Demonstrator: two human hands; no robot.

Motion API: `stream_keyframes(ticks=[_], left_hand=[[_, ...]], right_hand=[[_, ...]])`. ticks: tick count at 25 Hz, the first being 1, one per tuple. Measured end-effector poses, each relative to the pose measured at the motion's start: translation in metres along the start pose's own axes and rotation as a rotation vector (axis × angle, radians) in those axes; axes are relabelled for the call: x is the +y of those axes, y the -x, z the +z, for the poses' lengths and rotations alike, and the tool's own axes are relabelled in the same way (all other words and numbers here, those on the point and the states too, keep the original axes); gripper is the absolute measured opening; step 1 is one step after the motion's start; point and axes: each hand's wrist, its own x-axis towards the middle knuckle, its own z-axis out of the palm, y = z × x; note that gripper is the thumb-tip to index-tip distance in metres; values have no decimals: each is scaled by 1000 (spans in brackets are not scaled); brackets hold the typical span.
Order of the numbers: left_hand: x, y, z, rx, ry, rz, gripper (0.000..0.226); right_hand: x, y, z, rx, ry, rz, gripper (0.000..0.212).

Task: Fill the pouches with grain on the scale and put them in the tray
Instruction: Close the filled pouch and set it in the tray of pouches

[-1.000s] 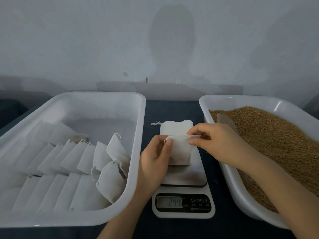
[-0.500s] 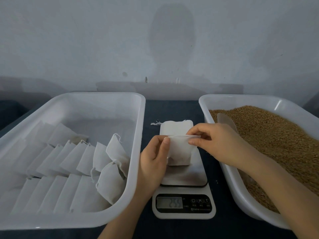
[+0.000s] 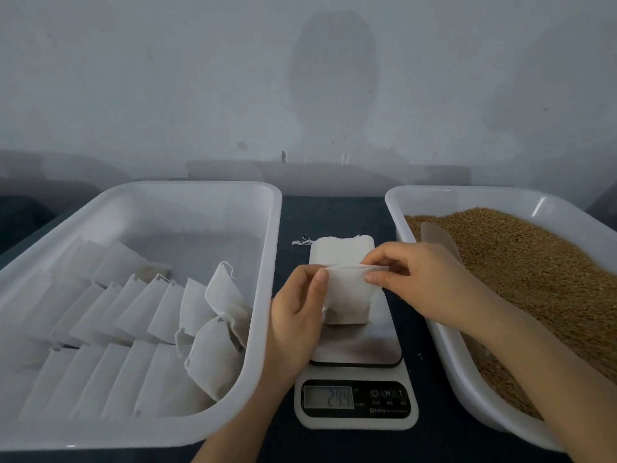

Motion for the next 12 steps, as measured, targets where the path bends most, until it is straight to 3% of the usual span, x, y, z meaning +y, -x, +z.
stream_keyframes(ticks=[8,12], left_hand=[[0,0,0,-9,-11,10,35],[4,1,0,-46,24,15,24]], right_hand=[[-2,1,0,-8,-10,-2,9],[-3,1,-1,-5,2,-3,9]])
